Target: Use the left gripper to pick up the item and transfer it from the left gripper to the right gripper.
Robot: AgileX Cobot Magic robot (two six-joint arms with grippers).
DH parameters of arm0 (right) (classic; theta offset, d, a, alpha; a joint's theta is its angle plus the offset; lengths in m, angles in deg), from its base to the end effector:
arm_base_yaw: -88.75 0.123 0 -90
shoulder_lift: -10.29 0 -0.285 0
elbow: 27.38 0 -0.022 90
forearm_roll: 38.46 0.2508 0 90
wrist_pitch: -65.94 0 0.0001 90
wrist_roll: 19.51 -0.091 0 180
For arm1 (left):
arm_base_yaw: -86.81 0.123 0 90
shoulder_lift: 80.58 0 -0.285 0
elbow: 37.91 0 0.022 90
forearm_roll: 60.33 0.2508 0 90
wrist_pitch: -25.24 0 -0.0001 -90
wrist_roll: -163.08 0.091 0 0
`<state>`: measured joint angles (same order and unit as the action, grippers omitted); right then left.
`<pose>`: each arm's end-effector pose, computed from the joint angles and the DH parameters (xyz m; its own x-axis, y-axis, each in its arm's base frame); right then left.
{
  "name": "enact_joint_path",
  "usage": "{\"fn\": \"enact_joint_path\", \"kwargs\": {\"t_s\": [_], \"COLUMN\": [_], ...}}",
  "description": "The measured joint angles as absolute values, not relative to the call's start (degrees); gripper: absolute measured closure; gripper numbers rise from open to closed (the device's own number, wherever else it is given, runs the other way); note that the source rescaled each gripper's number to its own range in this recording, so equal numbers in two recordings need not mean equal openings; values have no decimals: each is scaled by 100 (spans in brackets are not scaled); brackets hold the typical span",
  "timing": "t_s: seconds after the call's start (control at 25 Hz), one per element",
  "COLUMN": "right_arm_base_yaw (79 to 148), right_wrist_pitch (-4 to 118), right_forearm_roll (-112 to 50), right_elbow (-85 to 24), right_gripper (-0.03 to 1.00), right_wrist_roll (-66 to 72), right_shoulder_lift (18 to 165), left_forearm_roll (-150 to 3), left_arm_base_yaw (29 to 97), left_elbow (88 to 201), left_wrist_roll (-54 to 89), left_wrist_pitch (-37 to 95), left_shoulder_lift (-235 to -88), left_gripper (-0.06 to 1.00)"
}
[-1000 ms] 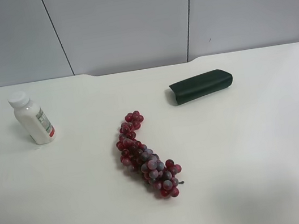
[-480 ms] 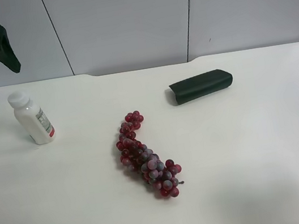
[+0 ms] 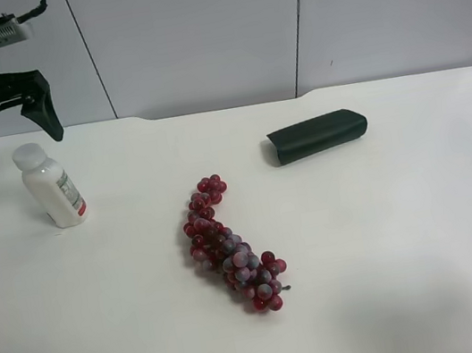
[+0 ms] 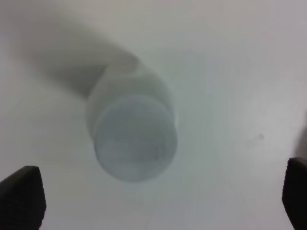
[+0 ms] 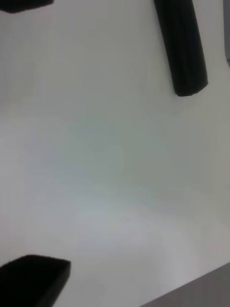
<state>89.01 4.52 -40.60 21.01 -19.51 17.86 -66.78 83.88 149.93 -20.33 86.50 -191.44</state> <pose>-0.0063 -0.0030 0.2773 -0.4600 -0.0200 -0.8877 0.0164 0.9994 -0.0309 0.3745 -0.0281 0.2671 -0.9632 -0.0639 -0.2610 -0.0318 0.9916 -0.1252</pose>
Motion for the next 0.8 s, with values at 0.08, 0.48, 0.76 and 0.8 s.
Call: {"fn": "enact_joint_path", "kwargs": {"t_s": [0.08, 0.48, 0.76, 0.8], "right_arm_base_yaw": [8901, 8901, 8901, 8901], "right_wrist_pitch": [452, 452, 452, 452], "right_forearm_roll": [-4060, -4060, -4060, -4060], "right_elbow": [2101, 2101, 2101, 2101], "right_gripper": [-3, -3, -3, -3], "right_wrist_roll": [-1951, -1951, -1951, -1951], "right_shoulder_lift": [1786, 1786, 1786, 1786], "left_forearm_roll": [-6678, -6678, -6673, -6673], "left_arm_base_yaw": [8388, 8388, 8388, 8388], "left_elbow": [14993, 14993, 14993, 14993], "left_wrist_roll": [-2033, -1943, -1888, -1888], "left_wrist_pitch": [8580, 8375, 8300, 8287], "left_shoulder_lift": [-19253, -19815, -20121, -20161], "left_gripper": [-6, -6, -6, -6]}}
